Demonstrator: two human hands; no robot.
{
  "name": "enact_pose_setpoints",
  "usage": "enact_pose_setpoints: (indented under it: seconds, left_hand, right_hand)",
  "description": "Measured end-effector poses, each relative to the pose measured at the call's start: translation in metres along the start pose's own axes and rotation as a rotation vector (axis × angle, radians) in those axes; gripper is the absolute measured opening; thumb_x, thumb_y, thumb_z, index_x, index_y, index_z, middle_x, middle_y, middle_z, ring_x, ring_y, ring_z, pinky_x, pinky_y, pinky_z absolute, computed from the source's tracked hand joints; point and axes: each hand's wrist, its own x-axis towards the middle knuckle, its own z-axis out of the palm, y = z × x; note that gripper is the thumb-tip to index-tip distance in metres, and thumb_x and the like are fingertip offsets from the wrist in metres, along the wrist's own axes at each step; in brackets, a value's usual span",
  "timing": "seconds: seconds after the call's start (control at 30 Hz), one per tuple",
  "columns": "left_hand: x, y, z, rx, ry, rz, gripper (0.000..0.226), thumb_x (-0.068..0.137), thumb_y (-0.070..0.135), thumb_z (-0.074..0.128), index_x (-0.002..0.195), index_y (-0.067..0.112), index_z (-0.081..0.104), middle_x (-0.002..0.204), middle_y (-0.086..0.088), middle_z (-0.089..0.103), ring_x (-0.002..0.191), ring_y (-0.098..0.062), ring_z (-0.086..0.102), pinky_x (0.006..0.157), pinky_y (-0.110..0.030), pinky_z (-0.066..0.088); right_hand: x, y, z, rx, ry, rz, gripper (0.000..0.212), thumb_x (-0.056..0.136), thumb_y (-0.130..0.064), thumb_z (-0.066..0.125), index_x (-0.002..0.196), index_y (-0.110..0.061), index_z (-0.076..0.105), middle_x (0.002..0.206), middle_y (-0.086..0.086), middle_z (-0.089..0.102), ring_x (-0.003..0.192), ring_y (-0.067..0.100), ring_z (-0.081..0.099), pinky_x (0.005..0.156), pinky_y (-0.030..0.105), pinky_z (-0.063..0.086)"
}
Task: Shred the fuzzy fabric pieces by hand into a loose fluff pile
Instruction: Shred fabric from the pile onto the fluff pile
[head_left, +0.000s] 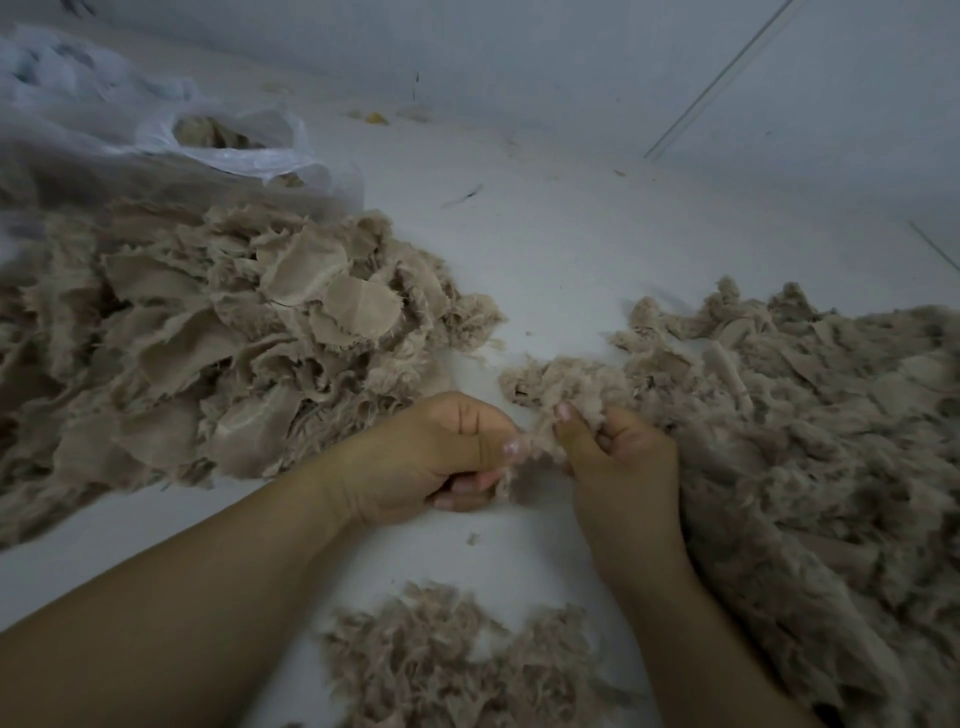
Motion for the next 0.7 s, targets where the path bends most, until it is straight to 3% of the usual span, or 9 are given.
enact_pose_setpoints:
  seconds: [0.13,0.27,0.33,0.4,0.47,0.53,0.6,0.63,0.7]
  left_hand:
    - [-0.01,0.007,-0.002,0.17,-0.304,-0.041,0.03,0.091,0.015,0.06,0.061,0.021,0.063,0.049,-0.005,0.044,0.04,-0.014,0.033,0.046,-0.026,0.029]
    - [-0.006,0.011,0.002,0.429,-0.376,-0.142,0.022,0.083,0.027,0.074,0.066,0.013,0.07,0.049,-0.012,0.056,0.038,-0.017,0.047,0.045,-0.023,0.042]
    - [-0.005,0.011,0.004,0.464,-0.334,-0.155,0.027,0.078,0.029,0.08,0.067,0.007,0.069,0.05,-0.01,0.059,0.037,-0.016,0.05,0.043,-0.021,0.043]
    - [-0.003,0.008,0.007,0.377,-0.196,-0.134,0.031,0.079,0.029,0.08,0.069,0.003,0.067,0.049,-0.01,0.059,0.035,-0.013,0.051,0.04,-0.019,0.043]
    - [0.002,0.001,0.01,0.269,0.103,-0.092,0.041,0.076,0.042,0.077,0.067,0.005,0.062,0.044,-0.011,0.055,0.029,-0.013,0.045,0.034,-0.017,0.036]
    - [0.009,-0.003,0.016,0.183,0.341,-0.054,0.053,0.07,0.049,0.075,0.078,0.001,0.055,0.046,-0.011,0.053,0.027,-0.017,0.042,0.031,-0.017,0.032]
    - [0.014,-0.004,0.019,0.106,0.354,-0.044,0.049,0.074,0.045,0.073,0.088,0.002,0.053,0.052,-0.01,0.056,0.03,-0.019,0.045,0.03,-0.019,0.034]
    - [0.014,-0.002,0.018,0.106,0.309,-0.05,0.04,0.079,0.042,0.07,0.087,0.005,0.056,0.052,-0.009,0.055,0.03,-0.017,0.045,0.031,-0.018,0.033]
    - [0.01,0.0,0.015,0.179,0.221,-0.077,0.031,0.09,0.036,0.063,0.08,0.006,0.06,0.046,-0.008,0.051,0.029,-0.014,0.04,0.032,-0.017,0.029]
  right_hand:
    - [0.003,0.0,-0.001,0.065,0.054,0.062,0.031,0.094,-0.017,0.066,0.068,-0.001,0.06,0.054,0.005,0.056,0.049,0.014,0.049,0.049,0.026,0.04]
    - [-0.002,-0.005,-0.001,0.018,0.026,0.018,0.032,0.091,-0.023,0.069,0.066,-0.002,0.064,0.048,-0.003,0.056,0.042,0.003,0.051,0.043,0.014,0.041]
    - [-0.003,-0.008,-0.002,0.007,0.018,0.011,0.04,0.09,-0.023,0.07,0.062,0.004,0.058,0.047,0.004,0.051,0.041,0.005,0.047,0.042,0.013,0.04]
    - [-0.003,-0.011,-0.002,0.005,0.005,0.002,0.049,0.088,-0.021,0.072,0.052,-0.001,0.046,0.045,0.004,0.04,0.041,0.01,0.038,0.04,0.016,0.034]
    - [-0.003,-0.012,-0.001,0.018,-0.028,0.006,0.05,0.087,-0.024,0.074,0.051,-0.012,0.04,0.047,0.002,0.03,0.045,0.011,0.029,0.042,0.019,0.025]
    - [-0.004,-0.012,-0.002,0.031,-0.093,-0.002,0.051,0.086,-0.03,0.073,0.056,-0.001,0.043,0.049,0.016,0.037,0.047,0.019,0.033,0.045,0.026,0.033]
    - [-0.004,-0.012,-0.001,0.075,-0.19,0.021,0.054,0.089,-0.033,0.069,0.073,0.016,0.054,0.064,0.035,0.054,0.054,0.042,0.052,0.054,0.048,0.051]
    - [-0.004,-0.012,0.0,0.096,-0.215,0.027,0.051,0.09,-0.034,0.067,0.076,0.015,0.059,0.067,0.036,0.058,0.059,0.046,0.059,0.059,0.053,0.054]
    - [-0.006,-0.014,0.001,0.117,-0.19,0.027,0.048,0.09,-0.038,0.062,0.069,0.005,0.063,0.061,0.021,0.062,0.057,0.029,0.061,0.056,0.042,0.054]
